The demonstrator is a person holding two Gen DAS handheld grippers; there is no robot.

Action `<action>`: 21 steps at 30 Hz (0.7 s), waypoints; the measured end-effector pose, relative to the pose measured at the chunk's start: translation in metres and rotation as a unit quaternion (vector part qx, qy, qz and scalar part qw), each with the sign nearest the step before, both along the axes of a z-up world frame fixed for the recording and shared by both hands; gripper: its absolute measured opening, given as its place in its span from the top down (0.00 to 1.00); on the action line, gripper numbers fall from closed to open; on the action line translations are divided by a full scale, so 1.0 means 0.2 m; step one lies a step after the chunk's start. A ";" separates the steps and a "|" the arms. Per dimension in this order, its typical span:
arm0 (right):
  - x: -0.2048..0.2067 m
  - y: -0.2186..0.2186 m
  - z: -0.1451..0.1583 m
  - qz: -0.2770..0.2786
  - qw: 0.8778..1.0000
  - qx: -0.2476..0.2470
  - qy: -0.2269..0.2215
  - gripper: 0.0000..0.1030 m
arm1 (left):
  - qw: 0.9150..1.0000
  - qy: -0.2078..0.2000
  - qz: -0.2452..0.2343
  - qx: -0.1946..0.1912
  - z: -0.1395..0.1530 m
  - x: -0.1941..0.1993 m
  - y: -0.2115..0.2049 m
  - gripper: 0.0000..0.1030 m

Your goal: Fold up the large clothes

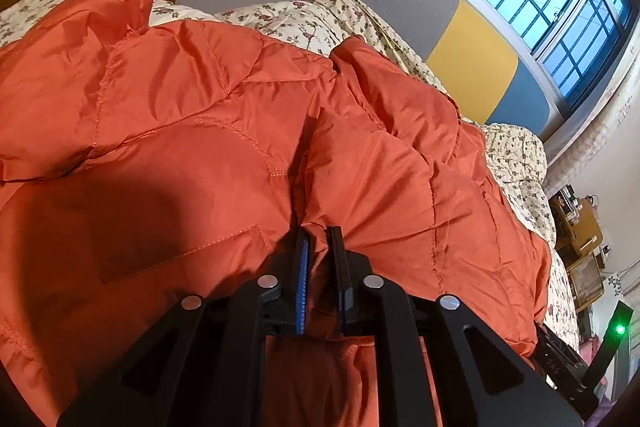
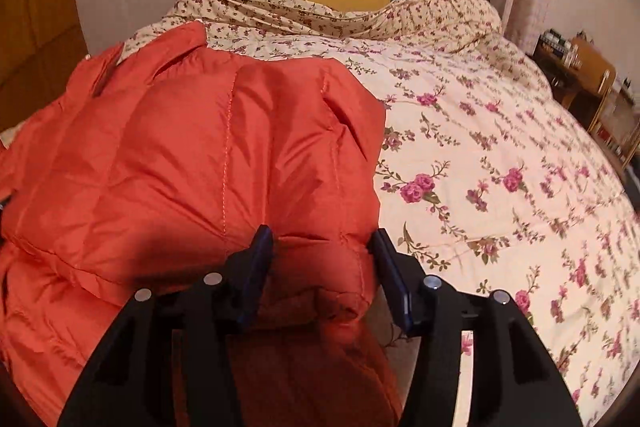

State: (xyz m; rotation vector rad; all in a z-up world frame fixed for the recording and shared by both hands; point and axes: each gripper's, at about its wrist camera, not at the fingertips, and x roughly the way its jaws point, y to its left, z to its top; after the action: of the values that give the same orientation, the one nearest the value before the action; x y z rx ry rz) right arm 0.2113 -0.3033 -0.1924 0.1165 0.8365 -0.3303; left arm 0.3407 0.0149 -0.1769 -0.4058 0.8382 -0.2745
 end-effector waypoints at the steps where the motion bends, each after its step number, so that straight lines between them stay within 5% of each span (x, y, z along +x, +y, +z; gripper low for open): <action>1: 0.00 0.01 0.00 -0.001 1.000 -0.006 0.001 0.49 | 1.000 0.002 -0.004 0.002 0.01 0.00 0.00 0.84; 5: 0.01 0.00 0.00 -0.007 1.000 -0.020 0.004 0.45 | 0.999 -0.015 -0.036 -0.016 0.11 -0.07 0.03 0.15; 8: 0.02 0.01 0.00 -0.008 1.000 -0.029 0.005 0.44 | 0.998 -0.061 -0.005 -0.004 0.21 -0.16 0.12 0.12; 15: 0.02 0.03 0.00 -0.008 0.999 -0.052 0.008 0.44 | 0.991 -0.047 0.125 -0.004 0.25 -0.21 0.59 0.12; 21: 0.03 0.04 -0.01 -0.011 0.998 -0.065 0.010 0.41 | 0.952 0.001 0.300 -0.053 0.17 -0.27 1.19 0.14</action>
State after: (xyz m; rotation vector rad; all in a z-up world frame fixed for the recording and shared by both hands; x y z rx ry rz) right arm 0.2167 -0.2948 -0.1934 0.0018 0.8320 -0.4052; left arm 0.2875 0.2539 -0.1421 -0.7398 0.6670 0.2483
